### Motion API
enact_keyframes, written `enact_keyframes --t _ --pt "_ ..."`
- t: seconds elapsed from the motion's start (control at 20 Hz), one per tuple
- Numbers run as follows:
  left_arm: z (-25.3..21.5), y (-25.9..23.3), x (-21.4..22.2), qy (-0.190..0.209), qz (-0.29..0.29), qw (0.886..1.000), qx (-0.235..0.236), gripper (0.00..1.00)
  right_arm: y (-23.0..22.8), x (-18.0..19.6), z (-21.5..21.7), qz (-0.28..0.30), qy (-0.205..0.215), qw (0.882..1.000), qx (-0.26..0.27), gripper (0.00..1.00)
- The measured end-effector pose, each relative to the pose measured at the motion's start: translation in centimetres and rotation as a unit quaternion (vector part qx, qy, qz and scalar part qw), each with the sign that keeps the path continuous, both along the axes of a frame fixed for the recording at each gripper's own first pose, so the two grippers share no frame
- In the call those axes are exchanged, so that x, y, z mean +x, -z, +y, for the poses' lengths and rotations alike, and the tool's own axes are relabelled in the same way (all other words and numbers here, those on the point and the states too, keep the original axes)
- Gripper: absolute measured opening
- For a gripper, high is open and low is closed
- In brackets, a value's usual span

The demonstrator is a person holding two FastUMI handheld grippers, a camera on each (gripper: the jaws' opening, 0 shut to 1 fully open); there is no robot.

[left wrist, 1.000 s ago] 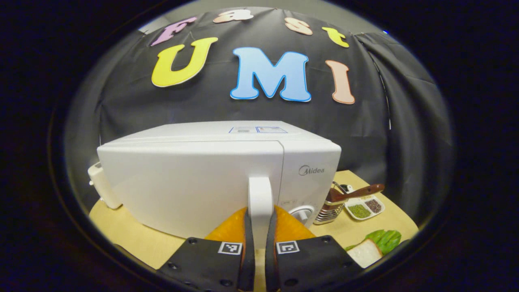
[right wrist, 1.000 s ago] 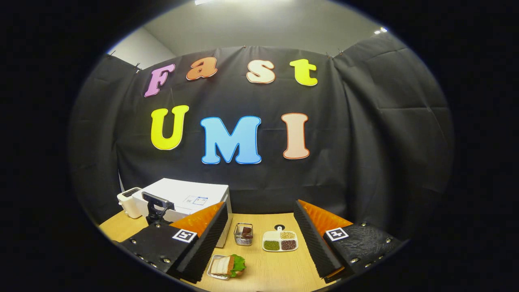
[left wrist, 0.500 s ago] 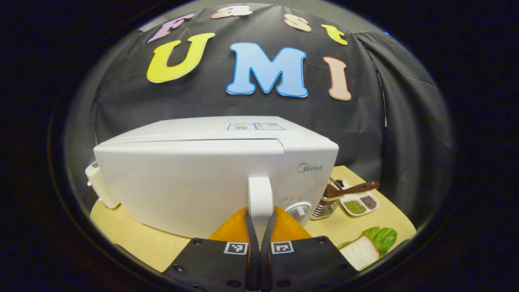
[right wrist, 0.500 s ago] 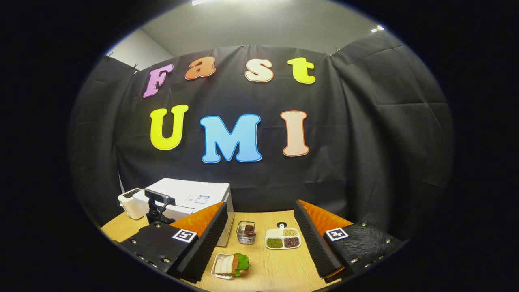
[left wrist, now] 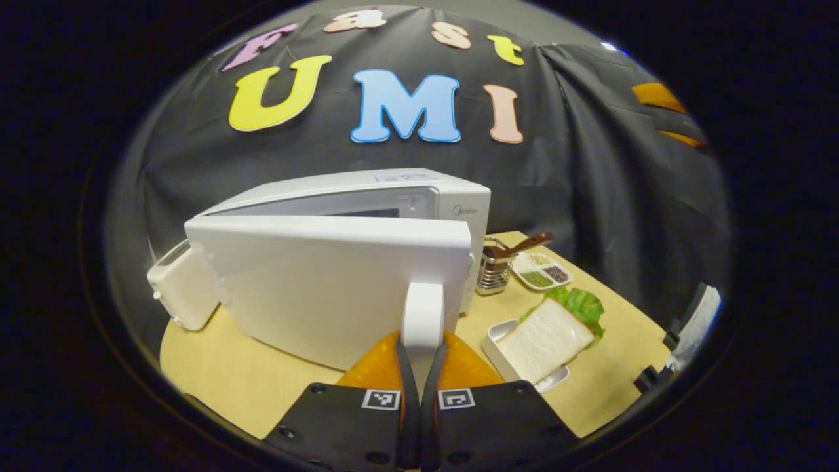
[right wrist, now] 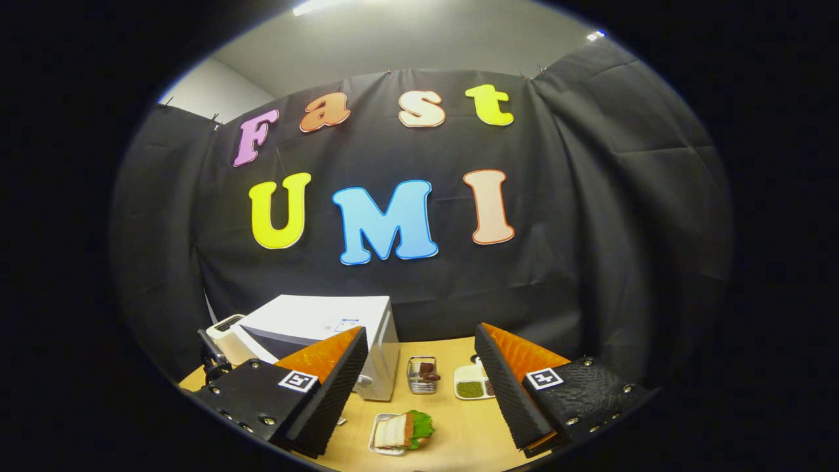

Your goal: Open the microwave oven with the left hand, put the food in, and close the microwave oven.

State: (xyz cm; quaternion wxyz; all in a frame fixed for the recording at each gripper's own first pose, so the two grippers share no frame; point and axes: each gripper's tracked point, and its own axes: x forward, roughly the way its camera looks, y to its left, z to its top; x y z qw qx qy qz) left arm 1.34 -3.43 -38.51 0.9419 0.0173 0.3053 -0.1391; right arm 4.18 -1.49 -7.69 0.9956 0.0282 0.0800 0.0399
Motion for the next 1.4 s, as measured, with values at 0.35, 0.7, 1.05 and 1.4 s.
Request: enact_keyframes --t 0.35,0.7,1.05,1.4 --pt "6.5 -1.2 -8.1 0.053 0.036 0.998 -0.012 0.07 0.0 -0.6 4.4 0.0 -0.006 1.0 0.01 0.99" --pt "14.9 -2.1 -13.7 0.068 0.053 0.996 -0.01 0.07 -0.5 -0.9 9.1 -0.007 -0.01 1.0 0.013 0.99" --pt "25.8 -2.4 -16.8 0.052 0.063 0.996 0.023 0.07 -0.1 -1.7 14.0 -0.004 -0.018 1.0 0.012 0.99" --pt "32.9 -2.0 -16.8 0.034 0.061 0.997 0.029 0.07 1.1 -2.8 15.7 0.012 -0.016 1.0 -0.016 0.99"
